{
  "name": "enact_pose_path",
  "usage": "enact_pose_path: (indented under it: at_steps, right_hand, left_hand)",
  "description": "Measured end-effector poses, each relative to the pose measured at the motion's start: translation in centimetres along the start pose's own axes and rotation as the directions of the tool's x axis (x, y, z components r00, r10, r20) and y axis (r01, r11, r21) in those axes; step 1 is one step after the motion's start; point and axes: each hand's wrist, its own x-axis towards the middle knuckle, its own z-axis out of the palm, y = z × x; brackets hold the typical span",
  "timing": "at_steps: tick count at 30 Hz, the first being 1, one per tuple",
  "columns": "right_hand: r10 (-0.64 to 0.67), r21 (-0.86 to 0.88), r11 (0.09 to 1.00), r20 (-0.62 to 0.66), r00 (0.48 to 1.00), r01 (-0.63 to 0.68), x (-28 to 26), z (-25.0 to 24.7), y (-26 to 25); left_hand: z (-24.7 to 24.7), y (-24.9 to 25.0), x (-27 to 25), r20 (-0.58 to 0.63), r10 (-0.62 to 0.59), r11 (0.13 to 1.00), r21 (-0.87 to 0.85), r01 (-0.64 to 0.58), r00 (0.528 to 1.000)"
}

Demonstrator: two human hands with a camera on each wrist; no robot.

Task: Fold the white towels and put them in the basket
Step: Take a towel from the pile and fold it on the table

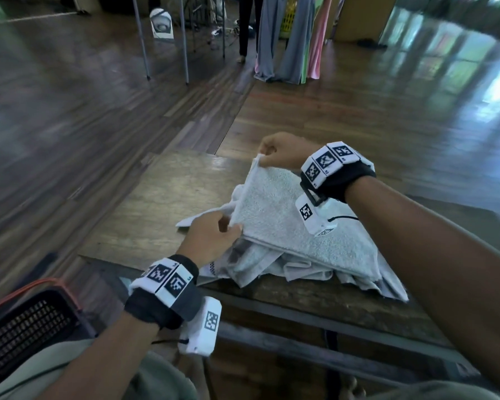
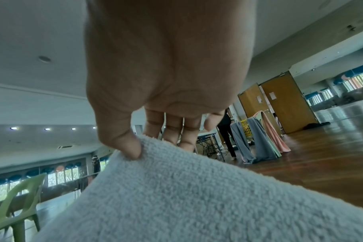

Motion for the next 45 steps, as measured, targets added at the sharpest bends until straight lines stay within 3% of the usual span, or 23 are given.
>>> enact_pose_path:
  at_steps: [4,8,13,15,17,20,22,25,29,33,39,45]
  right_hand:
    - [-0.006,0.015,1.000,-0.065,0.998,0.007,-1.5,-2.1,0.2]
    - [-0.040,0.022,0.999,-0.112,0.993,0.042,-2.9,-3.1,0.9]
    - [-0.045,0.037,0.998,-0.138,0.989,0.051,-3.3,-2.9,2.1]
    - [-0.055,0.035,0.997,-0.175,0.983,0.062,-3.4,-3.1,2.2]
    - [-0.066,0.047,0.996,-0.240,0.968,0.079,-3.4,-3.4,2.3]
    - [-0.057,0.105,0.990,-0.324,0.944,0.096,-4.1,-4.1,3.1]
    - [-0.042,0.189,0.976,-0.329,0.944,0.109,-5.7,-4.5,4.1]
    - [0.034,0.384,0.920,-0.274,0.961,0.077,-9.3,-4.1,6.8]
    - [0.253,0.620,0.780,-0.192,0.948,-0.083,-13.2,-1.9,12.1]
    - [0.361,0.592,0.771,-0.105,0.927,-0.233,-15.3,-0.2,15.4]
    - [0.397,0.577,0.761,-0.051,0.917,-0.297,-16.2,2.1,18.7]
    - [0.417,0.533,0.802,-0.179,0.891,-0.268,-15.5,4.0,20.0]
  left_hand:
    - [-0.8,0.6,0.2,-0.103,0.073,0.997,0.001,-0.073,0.992]
    - [-0.7,1.3,0.0,-0.253,0.196,0.980,0.008,-0.201,0.947]
    - [-0.7,2.1,0.1,-0.260,0.158,0.980,-0.077,-0.183,0.953]
    - [-1.2,2.5,0.3,-0.309,0.176,0.977,-0.062,-0.204,0.935]
    - [-1.6,3.0,0.4,-0.410,0.206,0.968,-0.049,-0.247,0.889]
    - [-1.6,4.3,0.2,-0.565,0.293,0.931,-0.015,-0.364,0.771]
    - [-0.7,5.3,-0.3,-0.579,0.414,0.875,0.042,-0.482,0.702]
    - [2.2,6.5,-1.3,-0.495,0.605,0.765,0.141,-0.629,0.624]
    - [7.5,8.1,-2.8,-0.304,0.769,0.635,0.266,-0.725,0.562]
    - [11.9,9.0,-3.2,-0.101,0.848,0.518,0.373,-0.770,0.521]
    - [15.4,9.5,-2.9,0.039,0.845,0.466,0.439,-0.768,0.534]
    - [16.9,9.6,-2.7,0.158,0.801,0.427,0.527,-0.735,0.578]
